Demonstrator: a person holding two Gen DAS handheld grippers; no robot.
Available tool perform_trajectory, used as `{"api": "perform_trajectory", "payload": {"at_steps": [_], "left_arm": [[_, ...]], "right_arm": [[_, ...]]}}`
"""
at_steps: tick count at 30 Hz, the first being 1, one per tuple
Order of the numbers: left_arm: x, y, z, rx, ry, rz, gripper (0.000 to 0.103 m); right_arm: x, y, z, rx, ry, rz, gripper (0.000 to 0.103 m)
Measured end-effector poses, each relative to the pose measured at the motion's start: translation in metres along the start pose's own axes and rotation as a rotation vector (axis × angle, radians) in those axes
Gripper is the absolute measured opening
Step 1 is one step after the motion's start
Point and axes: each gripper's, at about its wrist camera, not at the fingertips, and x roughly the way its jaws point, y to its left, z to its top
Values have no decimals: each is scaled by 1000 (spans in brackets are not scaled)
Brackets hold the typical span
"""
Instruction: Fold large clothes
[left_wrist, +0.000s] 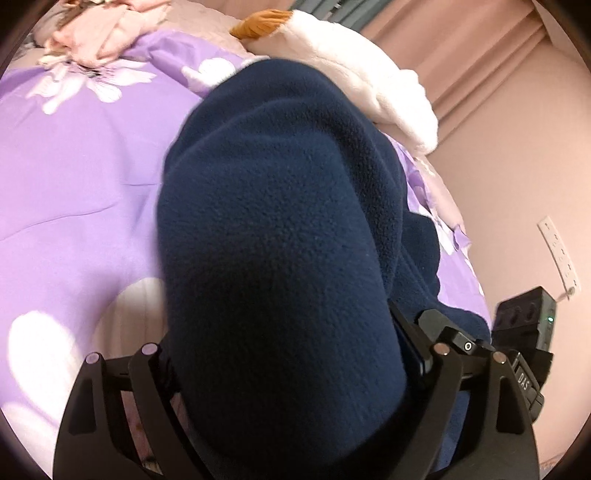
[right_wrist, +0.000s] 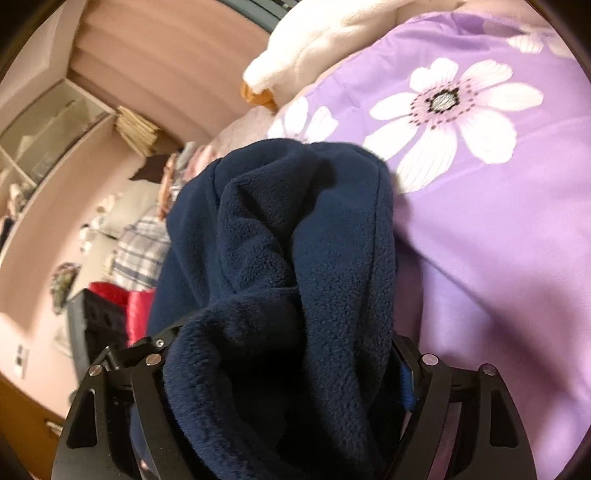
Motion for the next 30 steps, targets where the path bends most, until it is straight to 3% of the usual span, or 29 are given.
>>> {"api": "perform_trajectory", "payload": {"at_steps": [4,8,13,15,18,23,30], "left_arm": [[-38,-9,0,17,-56,143,86],[-110,-43,-19,176,-275,355,88],[-181,-82,-49,223,-422,391,91],[-205,-102,-64,240,-457,403,102],[-205,-106,-67,261,-479,412,103],[-214,-111,-78,259,-460,385,103],[-226,-127,-94,289,-496,355,103]], "right_arm": [[-44,23,2,-91,-72,-121,82],[-112,48,-1,-180,-195,-201,82],[-178,80,-19,-282,-272,-247,82],[-194,88,-24,-305,-287,-277,83],[-202,94,-27,-299,-299,-336,94],[-216,102,-44,-341,-340,-374,99],[-228,109,-56,-373,-307,-398,100]]}}
